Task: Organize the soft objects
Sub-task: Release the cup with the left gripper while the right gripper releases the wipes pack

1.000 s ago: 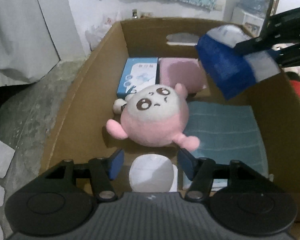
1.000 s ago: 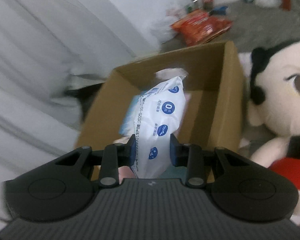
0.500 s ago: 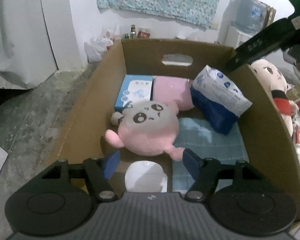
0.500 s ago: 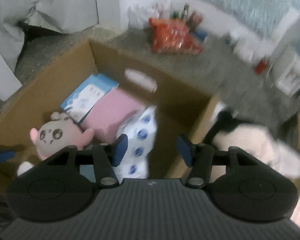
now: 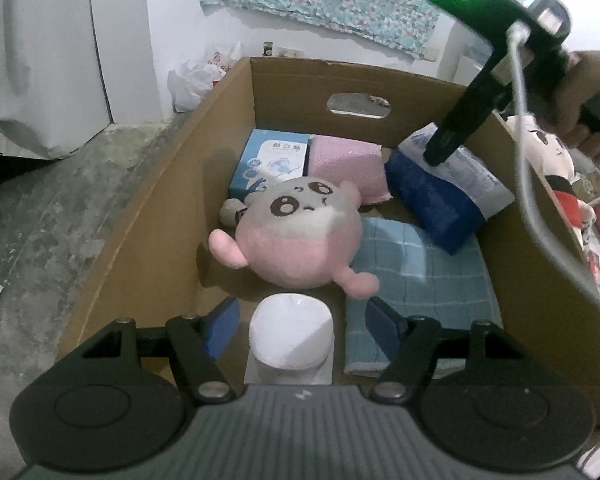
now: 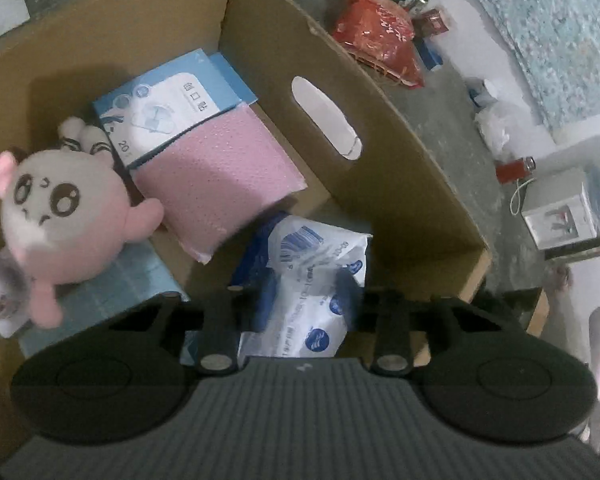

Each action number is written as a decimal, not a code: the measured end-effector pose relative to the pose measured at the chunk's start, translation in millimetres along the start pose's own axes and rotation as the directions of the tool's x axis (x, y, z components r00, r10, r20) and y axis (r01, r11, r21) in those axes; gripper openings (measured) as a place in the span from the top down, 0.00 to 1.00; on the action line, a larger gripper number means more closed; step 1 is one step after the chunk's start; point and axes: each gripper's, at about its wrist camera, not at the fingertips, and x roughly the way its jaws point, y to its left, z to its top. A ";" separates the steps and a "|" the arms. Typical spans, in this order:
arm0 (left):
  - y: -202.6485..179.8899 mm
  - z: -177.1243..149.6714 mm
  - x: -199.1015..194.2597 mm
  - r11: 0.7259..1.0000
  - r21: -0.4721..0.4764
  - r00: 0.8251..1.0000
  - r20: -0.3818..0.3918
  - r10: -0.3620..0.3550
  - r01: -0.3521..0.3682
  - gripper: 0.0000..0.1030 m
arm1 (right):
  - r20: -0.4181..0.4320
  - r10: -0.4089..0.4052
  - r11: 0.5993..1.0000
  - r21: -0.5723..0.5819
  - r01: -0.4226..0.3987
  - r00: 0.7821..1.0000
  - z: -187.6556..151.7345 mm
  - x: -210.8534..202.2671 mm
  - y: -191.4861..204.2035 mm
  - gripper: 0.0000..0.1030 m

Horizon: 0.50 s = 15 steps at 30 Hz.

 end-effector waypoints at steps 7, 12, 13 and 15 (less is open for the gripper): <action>3.7 0.1 0.9 1.000 -0.025 1.000 0.015 0.000 0.000 0.31 | 0.111 0.275 0.920 0.258 -0.295 0.955 -8.5 -17.9 -56.4 0.93; 7.6 -1.2 -1.1 0.998 -0.055 1.000 0.026 -0.005 0.006 0.31 | 0.219 0.279 0.843 0.410 -0.348 0.935 -24.5 -16.7 -79.6 0.93; 7.8 -1.2 -1.4 0.998 -0.057 1.000 0.027 -0.006 0.008 0.31 | 0.222 0.273 0.814 0.464 -0.348 0.936 -29.0 -9.4 -82.0 0.93; 7.0 -0.6 -1.5 0.998 -0.063 1.000 0.023 -0.010 0.012 0.31 | 0.274 0.272 0.761 0.526 -0.380 0.923 -40.5 4.6 -81.3 0.94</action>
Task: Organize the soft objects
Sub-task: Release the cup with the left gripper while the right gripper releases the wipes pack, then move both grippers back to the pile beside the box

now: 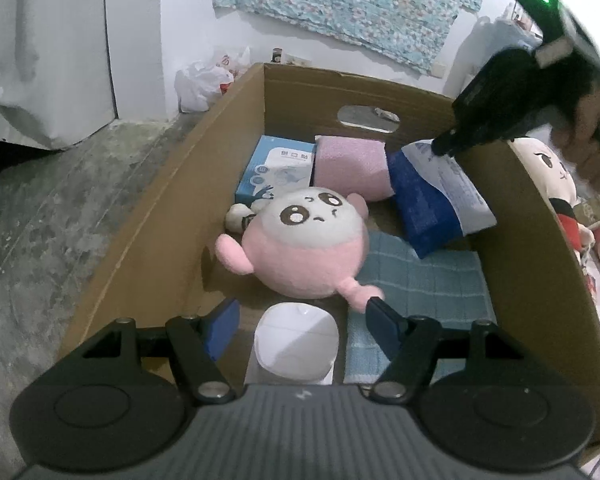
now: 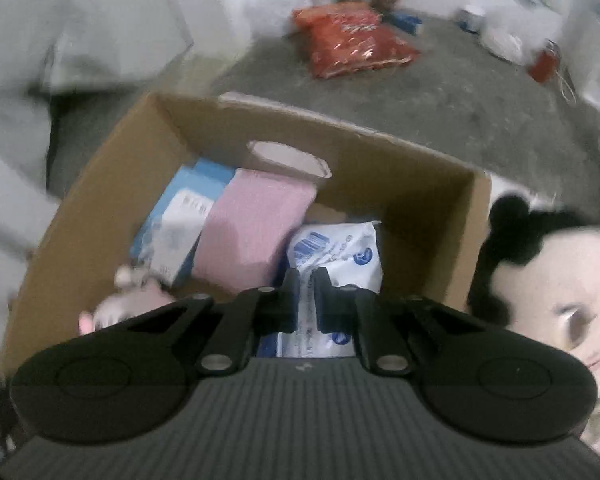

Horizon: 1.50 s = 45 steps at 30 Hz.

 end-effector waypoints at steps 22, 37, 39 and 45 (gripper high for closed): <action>-5.9 -0.8 -2.3 1.000 0.022 1.000 -0.001 0.004 -0.004 0.31 | -0.149 -0.343 0.707 -0.691 0.151 0.927 -51.3 48.0 74.5 0.61; -17.4 -0.5 -18.7 0.999 0.005 0.999 0.009 0.036 -0.036 0.24 | 0.042 -0.135 0.756 -0.642 0.130 0.990 -25.5 -29.4 50.2 0.55; -25.7 -0.5 -32.8 0.999 0.021 0.998 0.029 0.047 -0.048 0.24 | 0.085 -0.036 0.818 -0.571 0.078 0.996 -20.0 -73.6 32.1 0.54; -70.6 -12.2 -95.8 0.991 0.102 0.985 0.158 0.067 -0.084 0.24 | 0.349 0.240 0.931 -0.346 -0.114 0.906 -75.8 -233.6 -66.9 0.43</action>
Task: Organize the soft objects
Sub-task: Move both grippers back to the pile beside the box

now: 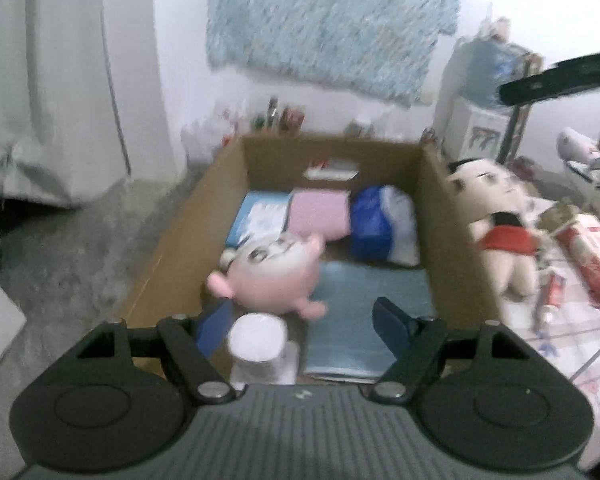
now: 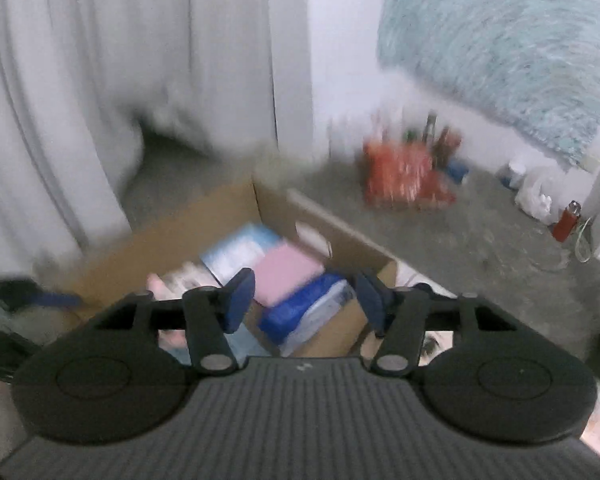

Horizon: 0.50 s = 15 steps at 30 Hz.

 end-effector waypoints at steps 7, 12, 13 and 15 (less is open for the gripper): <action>-101.5 2.2 -29.1 0.969 0.152 0.979 0.021 -0.202 0.196 0.24 | 0.260 0.012 0.884 0.449 -0.132 0.966 -140.9 -124.3 -105.5 0.41; -194.3 -7.1 13.5 0.907 0.218 0.932 -0.054 -0.357 0.360 0.26 | 0.307 -0.059 0.770 0.620 -0.153 0.950 -210.6 -126.4 -166.8 0.41; -210.2 -12.4 24.9 0.893 0.235 0.923 -0.064 -0.380 0.384 0.26 | 0.272 -0.085 0.784 0.612 -0.104 0.959 -212.9 -119.8 -172.7 0.41; -237.9 -17.6 51.9 0.853 0.270 0.894 -0.080 -0.442 0.446 0.26 | 0.233 -0.081 0.796 0.601 -0.078 0.969 -216.2 -106.0 -182.4 0.41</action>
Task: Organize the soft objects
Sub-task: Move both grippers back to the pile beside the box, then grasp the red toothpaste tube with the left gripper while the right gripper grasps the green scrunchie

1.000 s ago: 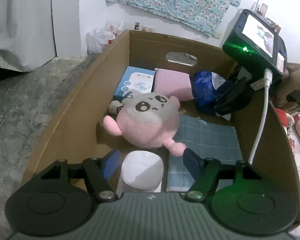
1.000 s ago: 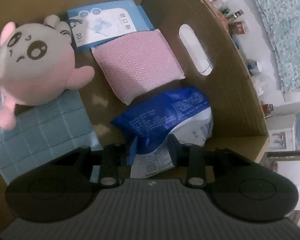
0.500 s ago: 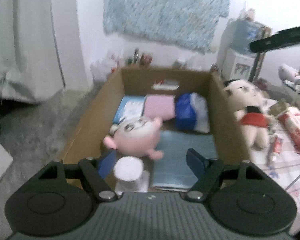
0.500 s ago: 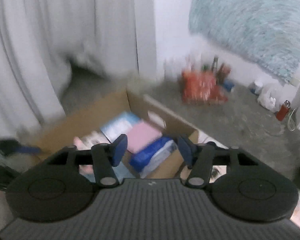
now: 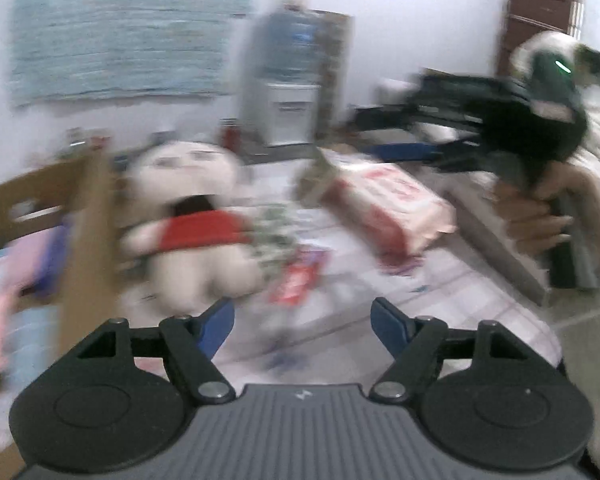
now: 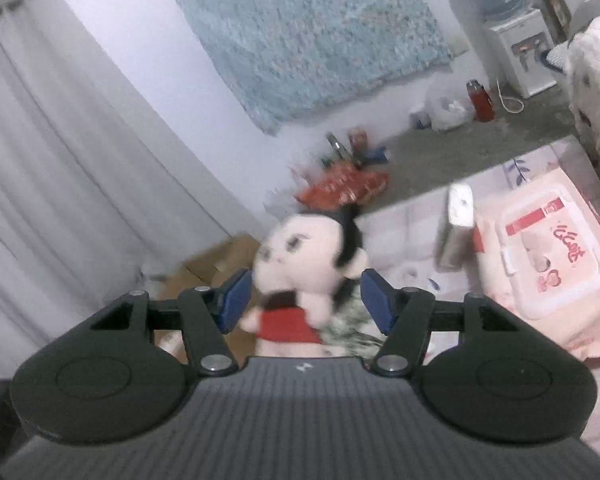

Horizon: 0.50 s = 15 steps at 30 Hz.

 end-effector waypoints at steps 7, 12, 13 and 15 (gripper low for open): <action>-5.7 -6.2 98.9 0.988 0.120 0.994 -0.044 0.099 -0.093 0.34 | -0.097 -0.053 0.994 -0.102 0.043 0.994 -13.9 25.4 -19.6 0.41; 11.9 -15.0 122.0 0.998 0.043 0.993 -0.105 0.059 -0.055 0.45 | -0.108 -0.114 0.992 -0.074 0.106 0.988 -17.7 38.8 -37.7 0.41; 12.0 -16.4 121.9 0.997 0.051 0.993 -0.100 0.060 -0.056 0.46 | -0.114 -0.115 0.992 -0.070 0.108 0.987 -19.1 42.0 -39.0 0.41; 9.7 -16.9 120.8 0.995 0.074 0.993 -0.096 0.071 -0.064 0.61 | -0.130 -0.124 0.990 -0.088 0.113 0.984 -22.2 53.9 -42.0 0.41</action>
